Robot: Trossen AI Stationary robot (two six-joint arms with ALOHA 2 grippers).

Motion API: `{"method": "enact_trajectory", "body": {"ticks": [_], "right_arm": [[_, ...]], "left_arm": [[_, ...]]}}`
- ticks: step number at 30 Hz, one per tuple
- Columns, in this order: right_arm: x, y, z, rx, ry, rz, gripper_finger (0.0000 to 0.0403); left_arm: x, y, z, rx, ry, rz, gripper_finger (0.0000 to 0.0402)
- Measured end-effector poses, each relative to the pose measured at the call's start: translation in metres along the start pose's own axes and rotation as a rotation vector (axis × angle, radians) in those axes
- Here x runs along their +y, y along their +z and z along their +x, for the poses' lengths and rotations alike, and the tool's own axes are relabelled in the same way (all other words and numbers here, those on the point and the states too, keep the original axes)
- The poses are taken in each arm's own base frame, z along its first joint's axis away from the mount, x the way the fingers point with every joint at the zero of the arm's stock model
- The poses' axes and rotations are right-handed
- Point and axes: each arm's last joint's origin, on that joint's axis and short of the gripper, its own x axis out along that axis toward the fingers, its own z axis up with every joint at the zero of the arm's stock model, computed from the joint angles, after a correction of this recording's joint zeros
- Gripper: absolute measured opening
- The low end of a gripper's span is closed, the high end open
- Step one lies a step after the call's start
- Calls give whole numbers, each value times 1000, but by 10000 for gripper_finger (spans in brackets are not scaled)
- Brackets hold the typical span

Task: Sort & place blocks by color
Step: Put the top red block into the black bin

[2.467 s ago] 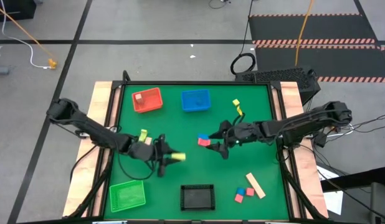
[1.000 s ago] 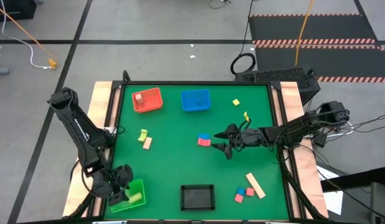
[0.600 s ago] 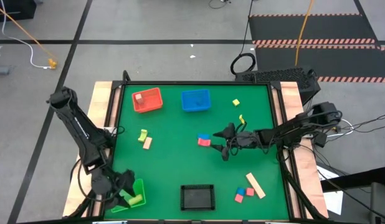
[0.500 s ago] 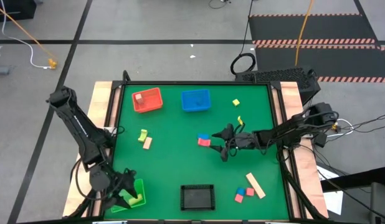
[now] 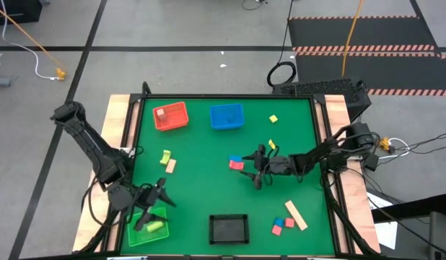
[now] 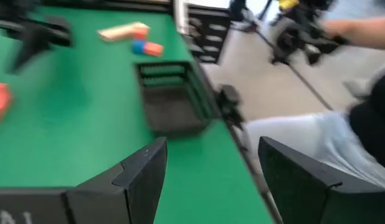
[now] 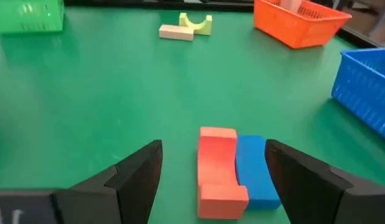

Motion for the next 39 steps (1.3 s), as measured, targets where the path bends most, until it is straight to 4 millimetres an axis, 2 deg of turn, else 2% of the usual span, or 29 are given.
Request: {"method": "enact_trajectory", "body": {"ticks": [11, 19, 24, 30, 34, 39], "right_arm": [[-1, -26, 9, 106, -19, 43, 272], [-6, -25, 22, 111, -46, 63, 266], [-5, -27, 26, 120, -49, 61, 224], [-4, -29, 26, 134, -50, 126, 120], [-4, -26, 25, 130, -19, 186, 113], [-3, -11, 21, 77, 7, 257, 113]], "left_arm": [[22, 9, 7, -47, 149, -41, 253], [34, 13, 10, -64, 206, -80, 253], [39, 16, 11, -72, 226, -91, 253], [43, 17, 11, -77, 241, -99, 253], [45, 17, 12, -80, 249, -114, 253], [49, 18, 12, -93, 298, -105, 253]]}}
